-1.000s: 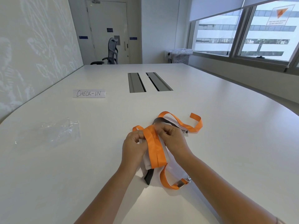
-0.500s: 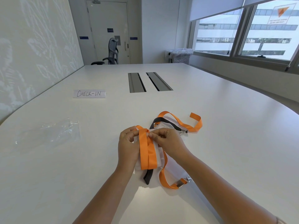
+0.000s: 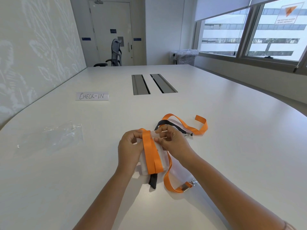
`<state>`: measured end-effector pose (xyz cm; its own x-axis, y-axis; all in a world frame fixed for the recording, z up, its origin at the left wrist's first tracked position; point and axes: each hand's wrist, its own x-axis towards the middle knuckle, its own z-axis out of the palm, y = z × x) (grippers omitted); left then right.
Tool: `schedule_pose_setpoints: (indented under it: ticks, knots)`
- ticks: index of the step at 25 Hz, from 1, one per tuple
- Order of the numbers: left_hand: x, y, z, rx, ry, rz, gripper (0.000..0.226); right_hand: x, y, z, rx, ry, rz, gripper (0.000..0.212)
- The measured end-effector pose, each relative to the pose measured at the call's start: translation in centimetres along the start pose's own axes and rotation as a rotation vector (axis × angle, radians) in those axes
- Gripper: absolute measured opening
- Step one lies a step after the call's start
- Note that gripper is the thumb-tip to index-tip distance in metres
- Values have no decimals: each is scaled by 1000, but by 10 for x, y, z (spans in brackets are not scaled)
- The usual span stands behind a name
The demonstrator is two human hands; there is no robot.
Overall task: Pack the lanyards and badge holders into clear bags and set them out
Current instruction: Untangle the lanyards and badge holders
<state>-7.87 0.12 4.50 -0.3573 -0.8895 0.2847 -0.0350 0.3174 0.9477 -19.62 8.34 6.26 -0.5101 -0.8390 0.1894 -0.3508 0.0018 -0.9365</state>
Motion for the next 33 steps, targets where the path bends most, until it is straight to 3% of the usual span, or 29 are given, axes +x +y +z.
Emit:
schedule_pose_setpoints:
  ticks: [6, 11, 18, 23, 26, 29, 33]
  knots:
    - [2, -1, -5, 2, 59, 70, 5, -1, -4, -3, 6, -43, 15, 27]
    - [4, -1, -8, -38, 56, 70, 18, -2, -6, -3, -21, -117, 5, 32]
    - [7, 0, -13, -216, 78, -178, 18, -5, -2, 4, 100, -123, 50, 23]
    - [9, 4, -20, -8, 151, -111, 22, -7, 1, 14, 162, -171, 87, 21]
    - [10, 2, -22, 155, 174, -34, 22, -9, 2, 19, -7, -141, 47, 26]
    - [16, -7, -33, 177, 324, -79, 18, -11, 11, 23, -449, -69, -114, 42]
    - [25, -24, -50, 259, 382, -159, 16, -14, 26, 27, -1027, -347, -125, 55]
